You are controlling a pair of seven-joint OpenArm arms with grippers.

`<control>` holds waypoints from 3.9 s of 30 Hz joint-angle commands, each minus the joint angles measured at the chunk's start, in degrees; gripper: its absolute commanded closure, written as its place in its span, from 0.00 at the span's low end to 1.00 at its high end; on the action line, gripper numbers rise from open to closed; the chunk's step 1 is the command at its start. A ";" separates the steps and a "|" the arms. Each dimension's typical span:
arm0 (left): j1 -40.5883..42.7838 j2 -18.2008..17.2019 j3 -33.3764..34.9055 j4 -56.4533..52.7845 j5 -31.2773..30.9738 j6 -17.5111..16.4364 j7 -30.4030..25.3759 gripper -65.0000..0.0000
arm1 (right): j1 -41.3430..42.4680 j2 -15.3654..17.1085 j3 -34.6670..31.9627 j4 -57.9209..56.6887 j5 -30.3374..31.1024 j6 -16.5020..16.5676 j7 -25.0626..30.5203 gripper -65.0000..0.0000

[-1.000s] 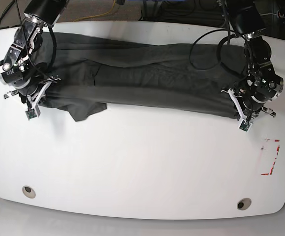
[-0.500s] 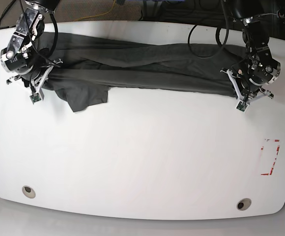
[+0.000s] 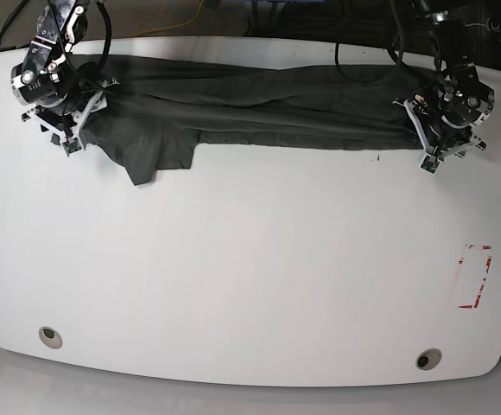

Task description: Layout the t-shirt on the table in an organized manner, then fold the t-shirt properly

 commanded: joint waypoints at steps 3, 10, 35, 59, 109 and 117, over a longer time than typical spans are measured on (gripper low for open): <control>0.01 -0.49 -0.13 0.74 0.09 -0.38 0.64 0.19 | 0.58 0.75 0.54 1.02 -0.26 -0.10 0.65 0.13; -0.25 -2.51 -0.04 0.74 0.00 -0.38 0.64 0.13 | 3.04 1.19 4.67 1.11 -0.26 -0.10 1.44 0.09; -10.71 -3.22 2.51 10.94 -0.09 -0.38 0.64 0.13 | 17.02 -1.53 5.72 0.85 11.34 -0.10 1.27 0.09; -5.70 -0.23 -7.69 6.72 -0.35 -0.38 0.55 0.13 | 11.57 -1.62 3.00 0.67 12.75 -0.10 1.53 0.09; -10.80 0.04 -7.60 -14.12 -6.15 -0.38 -3.58 0.90 | 11.13 -1.36 3.17 0.67 12.75 -0.10 1.53 0.09; -10.97 0.21 -7.78 -9.99 -6.51 -0.38 -3.58 0.96 | 11.13 -1.36 3.09 0.67 12.75 -0.10 1.53 0.09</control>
